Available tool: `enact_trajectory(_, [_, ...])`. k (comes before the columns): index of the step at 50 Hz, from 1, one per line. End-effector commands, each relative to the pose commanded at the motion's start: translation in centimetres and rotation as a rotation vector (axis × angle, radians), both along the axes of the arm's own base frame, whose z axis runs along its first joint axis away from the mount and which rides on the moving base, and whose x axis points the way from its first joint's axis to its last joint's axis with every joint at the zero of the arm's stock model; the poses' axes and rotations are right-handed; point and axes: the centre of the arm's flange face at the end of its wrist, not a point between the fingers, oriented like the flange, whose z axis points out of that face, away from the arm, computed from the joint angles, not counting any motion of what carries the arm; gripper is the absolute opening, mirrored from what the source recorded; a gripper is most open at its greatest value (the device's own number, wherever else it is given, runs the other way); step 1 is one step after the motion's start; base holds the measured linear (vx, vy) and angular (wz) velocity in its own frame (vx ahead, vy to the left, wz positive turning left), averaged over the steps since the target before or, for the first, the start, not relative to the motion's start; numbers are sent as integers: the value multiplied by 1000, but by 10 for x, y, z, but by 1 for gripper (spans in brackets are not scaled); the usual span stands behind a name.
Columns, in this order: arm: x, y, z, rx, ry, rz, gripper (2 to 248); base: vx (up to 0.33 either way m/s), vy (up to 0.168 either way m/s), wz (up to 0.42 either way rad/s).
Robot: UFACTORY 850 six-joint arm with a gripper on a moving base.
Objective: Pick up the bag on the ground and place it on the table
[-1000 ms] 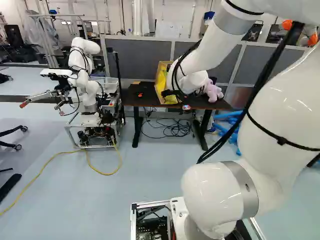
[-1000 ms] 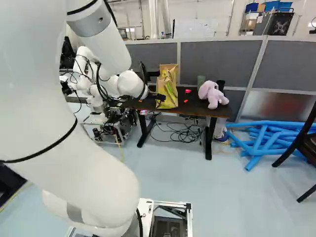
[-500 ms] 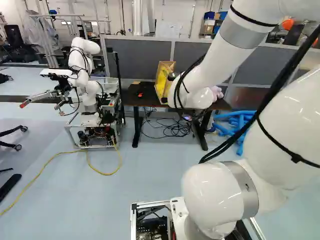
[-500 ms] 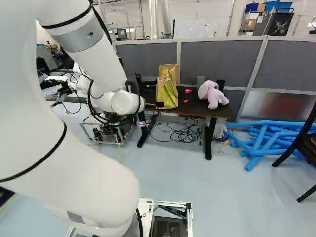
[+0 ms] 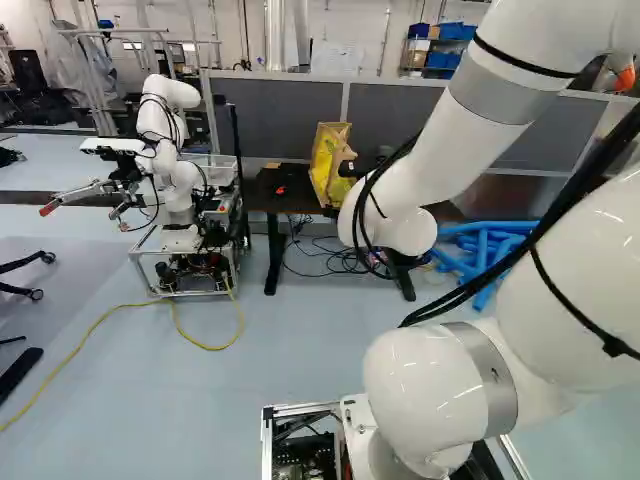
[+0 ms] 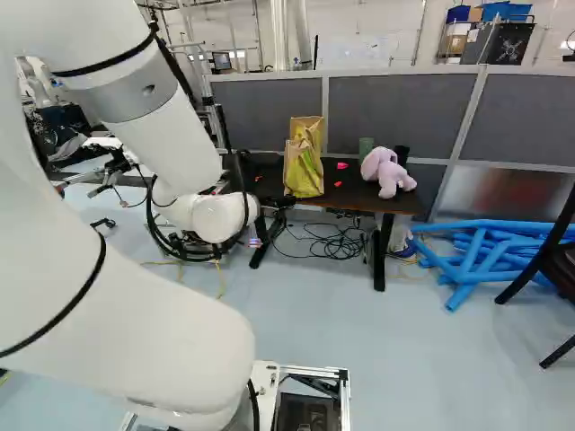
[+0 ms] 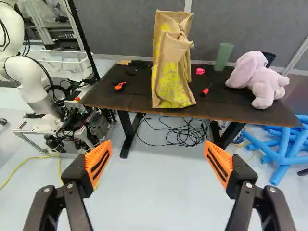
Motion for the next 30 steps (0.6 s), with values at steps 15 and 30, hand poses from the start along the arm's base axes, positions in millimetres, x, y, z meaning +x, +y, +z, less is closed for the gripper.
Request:
enact_trajectory(15, [-20, 1, -9, 1, -39, 4, 247, 0, 0, 0])
enact_trajectory(30, [-32, 2, -15, 2, -64, 6, 247, 0, 0, 0])
